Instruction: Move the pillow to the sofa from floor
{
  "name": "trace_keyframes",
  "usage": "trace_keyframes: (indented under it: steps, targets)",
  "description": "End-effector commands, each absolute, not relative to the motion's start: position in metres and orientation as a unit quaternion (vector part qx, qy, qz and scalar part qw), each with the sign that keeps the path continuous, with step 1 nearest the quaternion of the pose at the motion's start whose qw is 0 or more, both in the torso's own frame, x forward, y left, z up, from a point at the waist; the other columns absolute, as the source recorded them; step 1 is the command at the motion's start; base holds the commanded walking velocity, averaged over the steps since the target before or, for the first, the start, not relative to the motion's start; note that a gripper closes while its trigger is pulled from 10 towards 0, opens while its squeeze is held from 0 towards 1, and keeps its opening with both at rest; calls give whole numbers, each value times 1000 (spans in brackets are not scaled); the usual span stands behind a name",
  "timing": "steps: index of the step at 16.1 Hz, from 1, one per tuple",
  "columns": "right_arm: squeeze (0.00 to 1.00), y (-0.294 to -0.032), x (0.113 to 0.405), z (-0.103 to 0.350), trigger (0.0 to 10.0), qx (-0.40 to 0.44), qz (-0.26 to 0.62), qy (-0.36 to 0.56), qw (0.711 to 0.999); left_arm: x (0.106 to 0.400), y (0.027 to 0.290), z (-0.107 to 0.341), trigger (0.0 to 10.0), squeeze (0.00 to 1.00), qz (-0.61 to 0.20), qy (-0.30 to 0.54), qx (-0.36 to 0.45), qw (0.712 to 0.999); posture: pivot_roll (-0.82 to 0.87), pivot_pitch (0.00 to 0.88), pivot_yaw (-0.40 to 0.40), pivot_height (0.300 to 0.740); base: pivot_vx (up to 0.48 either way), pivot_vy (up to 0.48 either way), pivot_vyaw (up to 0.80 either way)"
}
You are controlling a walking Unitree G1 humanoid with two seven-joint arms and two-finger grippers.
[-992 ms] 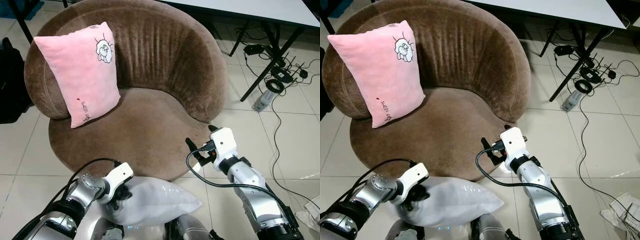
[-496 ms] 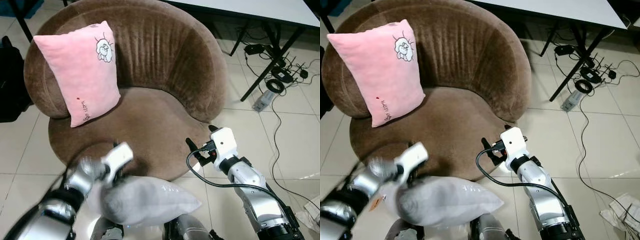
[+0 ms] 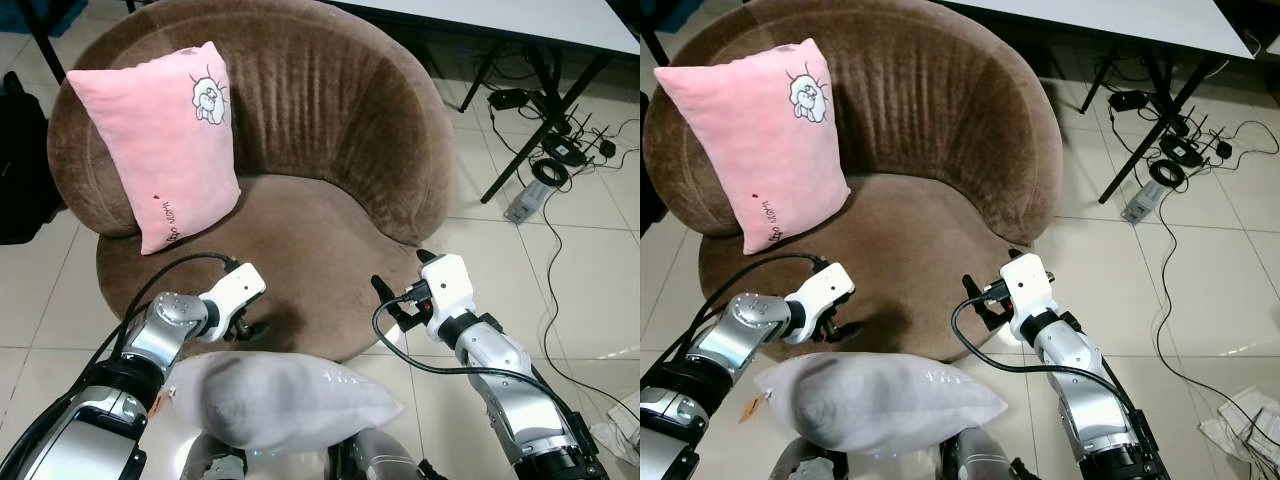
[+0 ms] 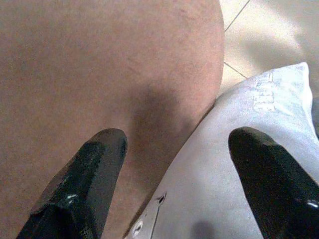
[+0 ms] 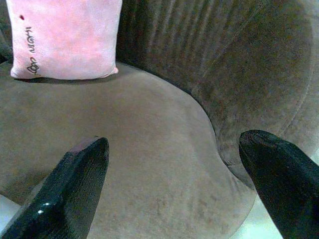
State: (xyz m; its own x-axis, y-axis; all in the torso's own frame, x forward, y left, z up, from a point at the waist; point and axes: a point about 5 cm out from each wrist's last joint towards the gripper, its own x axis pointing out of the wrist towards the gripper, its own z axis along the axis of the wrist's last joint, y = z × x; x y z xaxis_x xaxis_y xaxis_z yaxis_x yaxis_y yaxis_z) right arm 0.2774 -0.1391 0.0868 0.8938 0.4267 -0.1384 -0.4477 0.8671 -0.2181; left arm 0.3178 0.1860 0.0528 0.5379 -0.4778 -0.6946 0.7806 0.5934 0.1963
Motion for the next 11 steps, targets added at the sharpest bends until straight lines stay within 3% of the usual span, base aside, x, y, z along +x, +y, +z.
trace_keyframes:
  steps: [1,7,11]
  targets:
    - [176,-145,275,81,10000,-132,224,56,964,314,183,49,10000,1000,-385,306,249,834,-109,210,-149,740,0,0,0]
    - [176,-146,275,81,10000,-135,224,58,964,316,190,79,10000,1000,-412,264,249,836,-106,212,-147,740,0,0,0]
    - [176,-145,275,80,10000,-134,224,61,964,301,179,114,10000,1000,-493,201,218,818,-97,213,-142,740,0,0,0]
